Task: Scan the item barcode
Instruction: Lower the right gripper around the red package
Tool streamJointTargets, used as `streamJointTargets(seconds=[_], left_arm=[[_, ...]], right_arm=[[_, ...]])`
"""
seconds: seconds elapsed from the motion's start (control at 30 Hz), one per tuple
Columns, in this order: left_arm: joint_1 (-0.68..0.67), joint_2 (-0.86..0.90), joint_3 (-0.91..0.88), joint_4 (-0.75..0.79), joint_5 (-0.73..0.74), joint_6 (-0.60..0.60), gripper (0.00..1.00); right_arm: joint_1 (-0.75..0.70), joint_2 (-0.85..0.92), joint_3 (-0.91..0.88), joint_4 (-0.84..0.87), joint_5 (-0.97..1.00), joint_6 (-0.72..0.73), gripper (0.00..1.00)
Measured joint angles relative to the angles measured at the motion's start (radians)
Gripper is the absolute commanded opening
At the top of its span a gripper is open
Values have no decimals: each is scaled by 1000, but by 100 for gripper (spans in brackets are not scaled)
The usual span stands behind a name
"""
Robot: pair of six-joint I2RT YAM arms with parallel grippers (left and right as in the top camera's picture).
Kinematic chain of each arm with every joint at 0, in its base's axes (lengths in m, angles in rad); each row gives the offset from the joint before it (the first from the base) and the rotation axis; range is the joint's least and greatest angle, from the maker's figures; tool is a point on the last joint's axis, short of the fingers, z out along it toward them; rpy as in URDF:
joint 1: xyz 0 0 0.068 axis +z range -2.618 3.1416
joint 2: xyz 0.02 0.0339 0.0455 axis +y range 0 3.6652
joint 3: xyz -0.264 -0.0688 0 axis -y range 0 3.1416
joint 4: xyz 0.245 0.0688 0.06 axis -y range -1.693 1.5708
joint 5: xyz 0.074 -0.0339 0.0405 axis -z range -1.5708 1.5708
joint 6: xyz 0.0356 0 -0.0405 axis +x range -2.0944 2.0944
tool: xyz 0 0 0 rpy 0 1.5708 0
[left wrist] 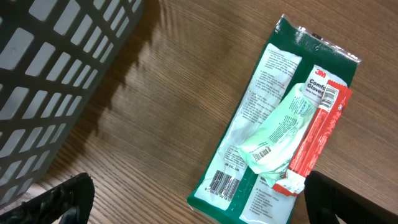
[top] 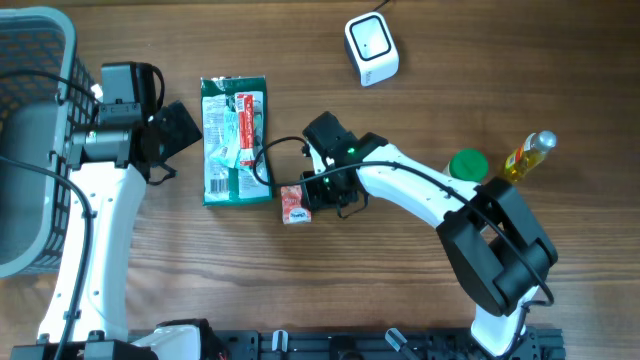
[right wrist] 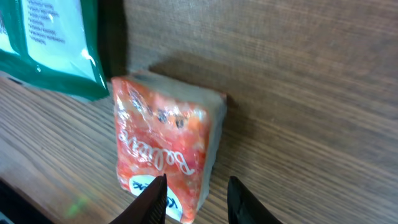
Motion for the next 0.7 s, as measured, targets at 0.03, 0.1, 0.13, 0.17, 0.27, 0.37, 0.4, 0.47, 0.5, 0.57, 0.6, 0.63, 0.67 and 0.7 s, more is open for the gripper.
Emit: streamJointTargets(seconds=[0.03, 0.1, 0.13, 0.17, 0.27, 0.37, 0.4, 0.47, 0.5, 0.57, 0.6, 0.63, 0.67, 0.7], left_arm=[[0, 0, 0, 0, 0, 0, 100], [0, 0, 0, 0, 0, 0, 100], [0, 0, 0, 0, 0, 0, 100], [0, 0, 0, 0, 0, 0, 100], [0, 0, 0, 0, 0, 0, 100], [0, 0, 0, 0, 0, 0, 100], [0, 0, 0, 0, 0, 0, 100], [0, 0, 0, 0, 0, 0, 100], [0, 0, 0, 0, 0, 0, 100], [0, 0, 0, 0, 0, 0, 100], [0, 0, 0, 0, 0, 0, 100], [0, 0, 0, 0, 0, 0, 100], [0, 0, 0, 0, 0, 0, 100], [0, 0, 0, 0, 0, 0, 100]], right_arm=[[0, 0, -6, 0, -4, 1, 32], [0, 0, -11, 5, -10, 3, 32], [0, 0, -13, 9, -12, 4, 31], [0, 0, -13, 20, -15, 4, 31], [0, 0, -16, 39, -16, 4, 31], [0, 0, -16, 56, -16, 4, 28], [0, 0, -16, 57, -16, 5, 28], [0, 0, -16, 57, -16, 8, 27], [0, 0, -16, 58, -16, 8, 27], [0, 0, -16, 61, -16, 8, 28], [0, 0, -16, 61, -16, 8, 27], [0, 0, -16, 64, -16, 8, 28], [0, 0, -16, 68, -16, 8, 28], [0, 0, -16, 72, -16, 8, 27]])
